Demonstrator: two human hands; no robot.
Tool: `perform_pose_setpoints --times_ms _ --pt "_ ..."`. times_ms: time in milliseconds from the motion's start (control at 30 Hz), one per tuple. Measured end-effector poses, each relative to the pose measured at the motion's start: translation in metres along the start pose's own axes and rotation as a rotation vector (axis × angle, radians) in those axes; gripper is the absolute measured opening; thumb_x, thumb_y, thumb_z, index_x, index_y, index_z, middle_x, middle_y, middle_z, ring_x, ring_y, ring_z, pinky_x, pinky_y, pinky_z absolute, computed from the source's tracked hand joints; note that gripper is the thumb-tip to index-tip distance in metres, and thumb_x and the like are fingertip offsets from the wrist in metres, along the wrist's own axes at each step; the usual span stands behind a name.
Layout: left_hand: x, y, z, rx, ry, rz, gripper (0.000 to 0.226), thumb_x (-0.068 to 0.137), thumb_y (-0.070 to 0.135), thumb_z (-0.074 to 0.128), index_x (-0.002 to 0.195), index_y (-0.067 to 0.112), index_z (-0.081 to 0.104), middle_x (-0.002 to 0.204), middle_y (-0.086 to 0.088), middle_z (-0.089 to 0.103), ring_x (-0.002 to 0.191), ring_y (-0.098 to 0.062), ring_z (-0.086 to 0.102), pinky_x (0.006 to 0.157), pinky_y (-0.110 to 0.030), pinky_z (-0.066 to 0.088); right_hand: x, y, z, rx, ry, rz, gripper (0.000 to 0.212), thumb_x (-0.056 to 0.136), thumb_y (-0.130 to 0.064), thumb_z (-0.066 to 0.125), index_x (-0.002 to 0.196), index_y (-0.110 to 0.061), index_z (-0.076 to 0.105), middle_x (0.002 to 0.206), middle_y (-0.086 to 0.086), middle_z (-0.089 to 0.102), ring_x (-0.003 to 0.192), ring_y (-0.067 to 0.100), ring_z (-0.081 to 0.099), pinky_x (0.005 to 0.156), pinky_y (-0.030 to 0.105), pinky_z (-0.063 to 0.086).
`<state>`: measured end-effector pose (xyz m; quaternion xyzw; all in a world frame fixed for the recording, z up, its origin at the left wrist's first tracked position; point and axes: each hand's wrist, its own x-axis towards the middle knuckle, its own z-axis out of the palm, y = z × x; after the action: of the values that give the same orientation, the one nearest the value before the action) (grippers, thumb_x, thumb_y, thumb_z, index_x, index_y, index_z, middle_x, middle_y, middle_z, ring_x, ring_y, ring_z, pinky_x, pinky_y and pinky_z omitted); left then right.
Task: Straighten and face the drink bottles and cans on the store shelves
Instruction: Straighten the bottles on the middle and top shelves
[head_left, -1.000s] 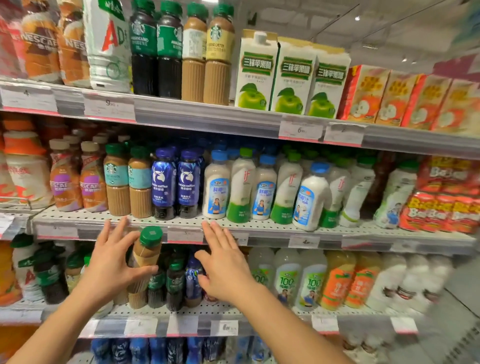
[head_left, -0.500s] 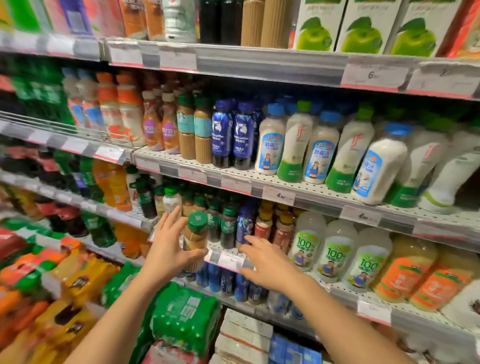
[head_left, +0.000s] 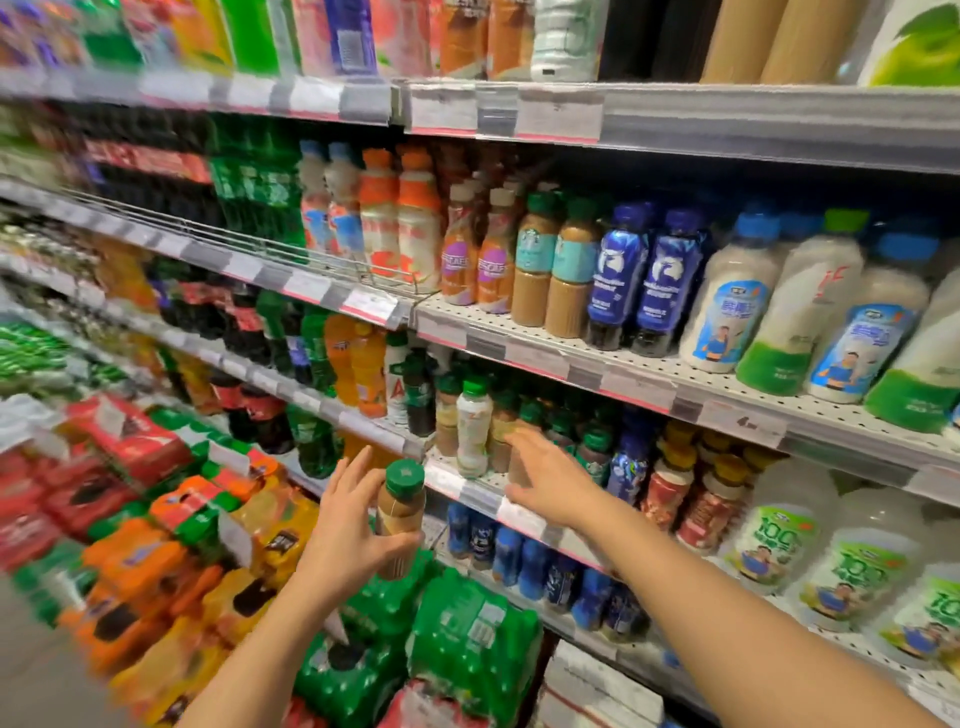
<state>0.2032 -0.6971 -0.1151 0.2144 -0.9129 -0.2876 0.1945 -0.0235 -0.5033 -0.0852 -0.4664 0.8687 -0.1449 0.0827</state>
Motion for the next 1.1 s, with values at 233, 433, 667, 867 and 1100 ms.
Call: perform_pose_setpoints --times_ms 233,433,667,867,1100 --pt "0.041 -0.059 -0.031 -0.011 0.010 0.013 0.080 0.066 0.056 0.086 0.134 0.035 0.050 0.167 0.004 0.018 0.155 -0.024 0.009 0.124 -0.052 0.016 0.111 -0.030 -0.007 0.048 0.074 0.177 0.091 0.094 -0.037 0.066 0.163 -0.032 0.007 0.171 0.007 0.003 0.137 0.035 0.048 0.103 0.044 0.048" --pt "0.066 -0.087 -0.030 -0.017 -0.029 0.013 0.086 0.066 0.058 0.086 0.139 0.033 0.050 0.166 0.007 0.019 0.154 -0.022 0.013 0.123 -0.051 0.020 0.130 -0.039 0.010 -0.038 0.125 0.268 0.067 0.091 -0.035 0.069 0.149 -0.036 0.033 0.155 0.003 0.033 0.112 0.037 0.062 0.088 0.045 0.055" --pt "0.097 -0.068 -0.008 -0.131 -0.072 0.015 0.075 0.066 0.045 0.091 0.131 0.029 0.056 0.131 0.009 0.050 0.124 -0.015 0.046 0.109 -0.041 0.040 0.091 -0.046 0.020 -0.124 0.268 0.188 0.040 0.094 -0.032 0.068 0.127 -0.031 0.046 0.122 -0.003 0.047 0.086 0.031 0.062 0.071 0.044 0.055" --pt "0.131 -0.041 0.027 -0.238 -0.057 -0.030 0.055 0.069 0.034 0.090 0.114 0.032 0.059 0.110 0.012 0.063 0.100 -0.012 0.060 0.088 -0.037 0.052 0.040 -0.030 0.031 0.061 0.327 0.233 0.042 0.091 -0.028 0.071 0.129 -0.026 0.052 0.125 -0.003 0.051 0.107 0.029 0.060 0.088 0.043 0.049" --pt "0.157 -0.023 0.083 -0.216 0.001 -0.101 0.052 0.074 0.036 0.087 0.111 0.036 0.052 0.105 0.012 0.066 0.096 -0.015 0.064 0.083 -0.042 0.056 -0.030 -0.010 0.045 0.146 0.370 0.345 0.039 0.089 -0.031 0.072 0.123 -0.037 0.054 0.115 -0.014 0.051 0.088 0.015 0.062 0.081 0.038 0.050"
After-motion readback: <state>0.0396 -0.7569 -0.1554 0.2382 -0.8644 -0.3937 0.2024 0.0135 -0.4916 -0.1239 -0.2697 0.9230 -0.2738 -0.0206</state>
